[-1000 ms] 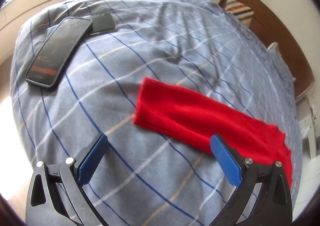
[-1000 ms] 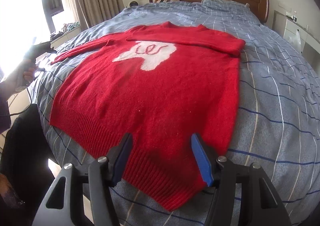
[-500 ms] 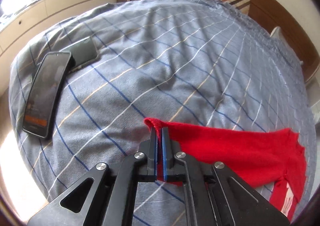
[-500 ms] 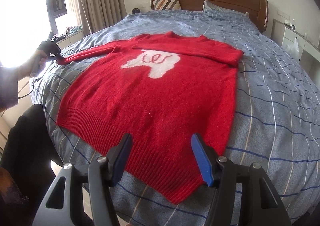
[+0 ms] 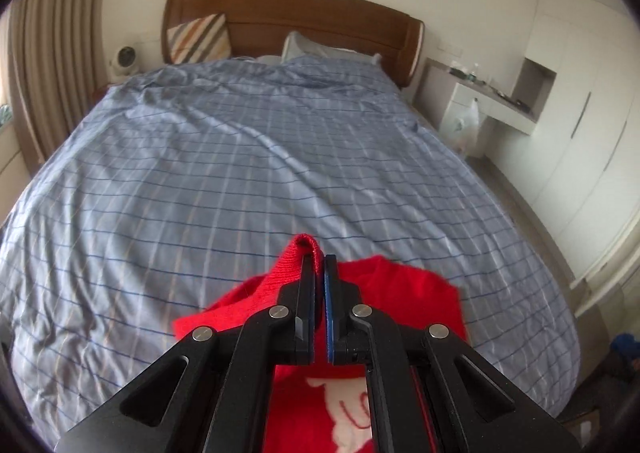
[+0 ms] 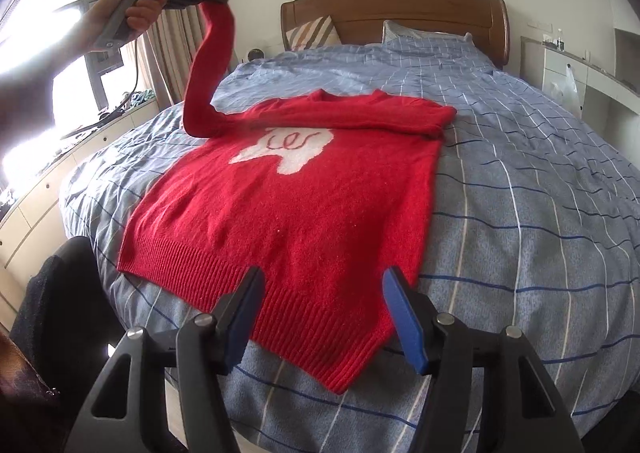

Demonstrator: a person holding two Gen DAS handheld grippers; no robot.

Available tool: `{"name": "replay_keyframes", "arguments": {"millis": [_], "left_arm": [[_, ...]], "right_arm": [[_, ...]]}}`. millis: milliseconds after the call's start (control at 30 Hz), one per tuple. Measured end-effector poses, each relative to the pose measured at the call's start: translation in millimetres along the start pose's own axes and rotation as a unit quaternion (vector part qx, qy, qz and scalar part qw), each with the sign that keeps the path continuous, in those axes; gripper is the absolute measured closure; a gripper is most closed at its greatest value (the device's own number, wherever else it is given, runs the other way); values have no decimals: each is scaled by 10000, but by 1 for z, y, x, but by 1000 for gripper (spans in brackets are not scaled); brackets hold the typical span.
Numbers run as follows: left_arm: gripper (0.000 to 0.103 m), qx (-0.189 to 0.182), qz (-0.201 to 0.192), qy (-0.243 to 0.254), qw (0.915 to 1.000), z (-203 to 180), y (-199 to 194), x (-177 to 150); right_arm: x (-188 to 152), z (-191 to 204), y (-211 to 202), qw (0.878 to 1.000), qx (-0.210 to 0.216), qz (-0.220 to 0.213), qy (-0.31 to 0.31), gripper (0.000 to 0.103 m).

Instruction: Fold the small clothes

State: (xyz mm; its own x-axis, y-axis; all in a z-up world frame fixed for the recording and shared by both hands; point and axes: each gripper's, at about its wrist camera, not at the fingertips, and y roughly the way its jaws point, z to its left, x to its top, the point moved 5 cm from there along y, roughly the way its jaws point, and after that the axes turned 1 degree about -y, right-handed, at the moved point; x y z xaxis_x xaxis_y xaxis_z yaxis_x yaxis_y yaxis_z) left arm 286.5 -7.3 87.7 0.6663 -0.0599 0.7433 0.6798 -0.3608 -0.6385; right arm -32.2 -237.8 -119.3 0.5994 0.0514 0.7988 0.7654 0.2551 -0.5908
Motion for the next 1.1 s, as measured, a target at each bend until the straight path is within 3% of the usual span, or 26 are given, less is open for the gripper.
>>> {"name": "replay_keyframes", "arguments": {"millis": [133, 167, 200, 233, 300, 400, 567, 800, 933, 1100], "left_arm": [[99, -530, 387, 295, 9974, -64, 51, -20], [93, -633, 515, 293, 9962, -74, 64, -30], [71, -723, 664, 259, 9948, -83, 75, -41], [37, -693, 811, 198, 9941, -89, 85, -53], [20, -456, 856, 63, 9953, -90, 95, -77], [20, -228, 1130, 71, 9933, -78, 99, -111], [19, 576, 1272, 370, 9895, -27, 70, -171], [16, 1500, 1691, 720, 9715, 21, 17, -291], [8, 2052, 1399, 650, 9665, 17, -10, -312], [6, 2194, 1376, 88, 9658, 22, -14, -327]], "right_arm": [[-2, -7, -4, 10000, -39, -45, 67, 42], [-2, -9, -4, 9999, -50, -65, 91, 42], [-2, -11, -5, 9999, -57, -84, 125, 42], [-1, -13, -5, 9998, -60, -100, 169, 42], [0, -17, -3, 9996, -67, -107, 266, 42], [-1, -25, -3, 9991, -92, -116, 398, 42], [-3, -36, 1, 9982, -165, -29, 584, 42], [0, -40, 8, 9955, -6, 315, 892, 41], [5, -22, 18, 9969, -34, 554, 552, 40], [7, 2, 26, 9989, 42, 459, 90, 39]]}}
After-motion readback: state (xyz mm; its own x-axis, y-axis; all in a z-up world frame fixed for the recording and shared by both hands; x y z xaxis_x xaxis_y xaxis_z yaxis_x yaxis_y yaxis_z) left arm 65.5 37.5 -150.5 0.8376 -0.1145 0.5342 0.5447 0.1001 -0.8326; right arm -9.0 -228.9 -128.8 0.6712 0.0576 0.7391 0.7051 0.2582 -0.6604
